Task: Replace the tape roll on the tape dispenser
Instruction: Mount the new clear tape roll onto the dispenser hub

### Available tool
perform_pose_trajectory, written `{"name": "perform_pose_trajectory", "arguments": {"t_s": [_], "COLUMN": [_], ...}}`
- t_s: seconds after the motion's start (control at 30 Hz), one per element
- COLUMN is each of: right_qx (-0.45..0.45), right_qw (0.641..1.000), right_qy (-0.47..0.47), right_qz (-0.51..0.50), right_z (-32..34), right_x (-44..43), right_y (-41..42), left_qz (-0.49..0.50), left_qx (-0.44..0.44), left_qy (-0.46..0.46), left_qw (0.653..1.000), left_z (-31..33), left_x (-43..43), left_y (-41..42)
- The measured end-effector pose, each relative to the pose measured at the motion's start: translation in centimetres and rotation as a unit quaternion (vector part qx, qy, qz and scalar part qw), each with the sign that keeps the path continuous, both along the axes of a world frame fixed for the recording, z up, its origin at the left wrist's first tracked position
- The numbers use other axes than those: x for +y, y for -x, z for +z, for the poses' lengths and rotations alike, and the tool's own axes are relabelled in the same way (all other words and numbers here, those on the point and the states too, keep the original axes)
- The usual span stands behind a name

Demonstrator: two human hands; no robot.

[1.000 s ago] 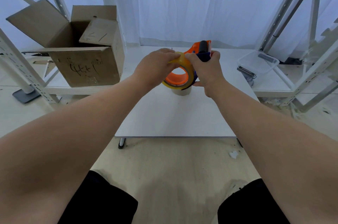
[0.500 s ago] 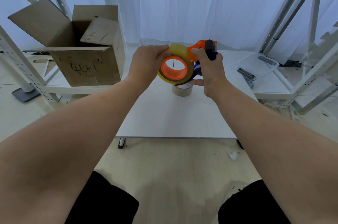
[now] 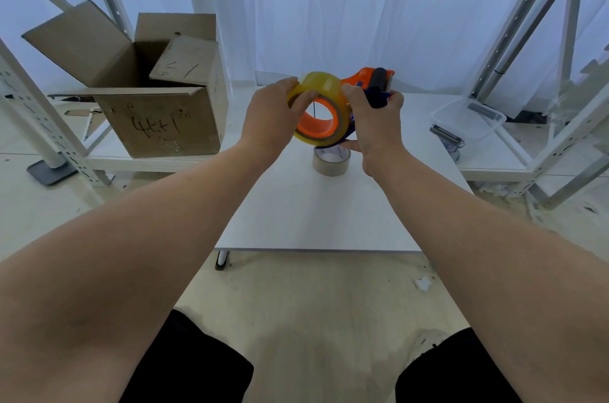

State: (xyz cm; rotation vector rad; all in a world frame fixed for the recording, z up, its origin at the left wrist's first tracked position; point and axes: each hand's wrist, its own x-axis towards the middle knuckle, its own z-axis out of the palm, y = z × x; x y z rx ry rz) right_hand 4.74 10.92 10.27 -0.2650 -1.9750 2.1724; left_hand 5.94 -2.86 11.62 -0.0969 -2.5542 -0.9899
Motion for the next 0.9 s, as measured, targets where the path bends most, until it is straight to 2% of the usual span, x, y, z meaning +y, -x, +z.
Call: {"name": "perform_pose_trajectory", "arguments": {"t_s": [0.2,0.4,0.47,0.5,0.57,0.63,0.7,0.8,0.9], "right_qx": [0.011,0.000,-0.015,-0.022,-0.031,-0.030,-0.025,-0.017,-0.013], "right_qw": [0.997,0.997,0.999,0.999,0.999,0.998,0.999,1.000,1.000], "right_qy": [-0.071,-0.068,-0.044,-0.024,0.027,0.058,0.046,0.017,0.002], "right_qz": [0.006,0.022,0.021,0.017,0.009,0.009,0.006,-0.001,-0.005], "right_z": [-0.3,0.0,0.0,0.1,0.3,0.6,0.5,0.4,0.5], "right_x": [0.1,0.6,0.9,1.0,1.2,1.2,1.0,0.7,0.4], "right_y": [-0.2,0.0,0.0,0.1,0.2,0.2,0.3,0.3,0.1], "left_qz": [-0.068,-0.077,-0.059,-0.056,-0.059,-0.058,-0.059,-0.051,-0.034], "left_qx": [0.006,0.022,0.015,0.002,-0.035,-0.063,-0.053,-0.022,0.001], "left_qy": [0.115,0.135,0.059,-0.013,-0.179,-0.264,-0.235,-0.131,-0.065], "left_qw": [0.991,0.988,0.996,0.998,0.982,0.961,0.969,0.990,0.997], "left_z": [-0.7,-0.3,-0.5,-0.6,-0.7,-0.7,-0.7,-0.8,-0.9], "left_x": [0.1,-0.7,-1.0,-1.3,-1.9,-2.1,-1.9,-1.4,-1.1], "left_y": [0.2,0.1,0.4,0.5,0.7,0.7,0.7,0.6,0.7]}}
